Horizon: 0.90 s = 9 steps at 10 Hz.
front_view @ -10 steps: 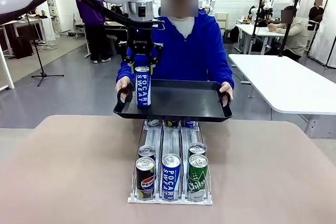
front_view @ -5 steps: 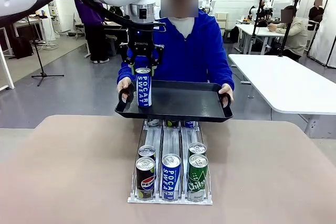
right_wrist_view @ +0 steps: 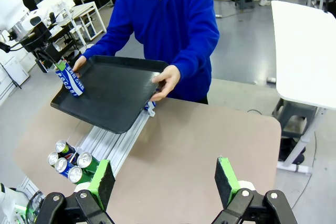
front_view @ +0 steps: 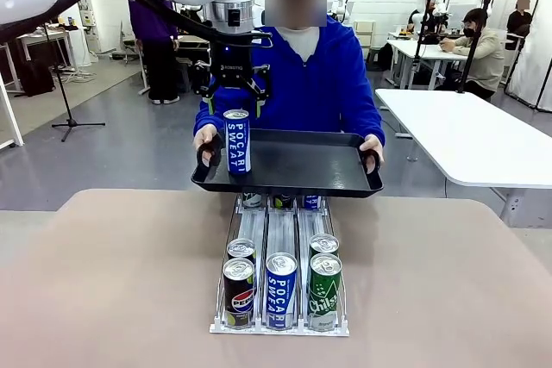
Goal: Retrieve and hand over the desired beverage to the person.
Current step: Place the picked can on the Handle tray extended by the person.
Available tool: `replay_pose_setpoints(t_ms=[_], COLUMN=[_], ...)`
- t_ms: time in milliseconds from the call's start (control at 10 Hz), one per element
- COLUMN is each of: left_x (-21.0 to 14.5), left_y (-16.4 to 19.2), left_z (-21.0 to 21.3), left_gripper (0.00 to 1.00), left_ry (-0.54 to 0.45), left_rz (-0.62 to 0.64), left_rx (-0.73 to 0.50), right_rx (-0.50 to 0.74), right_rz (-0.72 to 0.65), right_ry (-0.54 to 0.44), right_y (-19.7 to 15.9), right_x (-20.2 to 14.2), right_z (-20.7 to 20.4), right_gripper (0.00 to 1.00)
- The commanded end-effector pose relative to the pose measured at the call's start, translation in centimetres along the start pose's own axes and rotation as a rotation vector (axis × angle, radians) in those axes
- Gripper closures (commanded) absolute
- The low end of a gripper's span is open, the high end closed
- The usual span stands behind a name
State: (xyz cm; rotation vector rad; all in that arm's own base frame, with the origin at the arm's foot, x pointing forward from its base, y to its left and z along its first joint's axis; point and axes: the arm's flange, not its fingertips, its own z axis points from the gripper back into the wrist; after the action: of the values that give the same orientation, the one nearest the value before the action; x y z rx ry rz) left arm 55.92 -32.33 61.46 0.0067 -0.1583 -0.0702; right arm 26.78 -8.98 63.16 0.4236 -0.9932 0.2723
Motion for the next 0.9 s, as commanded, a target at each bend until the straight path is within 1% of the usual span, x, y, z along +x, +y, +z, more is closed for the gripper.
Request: replay_pose_setpoints(t_ms=[0, 100, 200, 400, 700, 800], left_x=[0.5, 0.1, -1.1, -6.9, -14.2, -15.6], left_y=[-0.1, -0.1, 0.0, 0.9, 3.4, 4.0], left_z=[0.9, 1.3, 2.3, 5.0, 5.6, 5.7], left_gripper=[0.0, 0.0, 0.0, 0.0, 0.0, 0.0], left_ry=[0.017, 0.01, 0.011, -0.025, -0.021, -0.032], left_rz=[-0.024, -0.014, -0.044, -0.139, -0.183, -0.179], left_rx=[-0.002, 0.017, 0.004, -0.057, -0.111, -0.11], right_rx=[0.026, 0.026, 0.026, 0.026, 0.026, 0.026], right_rz=[0.002, 0.002, 0.002, 0.002, 0.002, 0.002], right_ry=[-0.003, -0.003, -0.003, -0.003, -0.003, -0.003], right_y=[-0.1, -0.1, -0.1, -0.1, -0.1, -0.1], right_x=[0.0, 0.0, 0.0, 0.0, 0.0, 0.0], right_z=[-0.2, -0.2, -0.2, -0.2, -0.2, -0.2], right_gripper=[0.0, 0.0, 0.0, 0.0, 0.0, 0.0])
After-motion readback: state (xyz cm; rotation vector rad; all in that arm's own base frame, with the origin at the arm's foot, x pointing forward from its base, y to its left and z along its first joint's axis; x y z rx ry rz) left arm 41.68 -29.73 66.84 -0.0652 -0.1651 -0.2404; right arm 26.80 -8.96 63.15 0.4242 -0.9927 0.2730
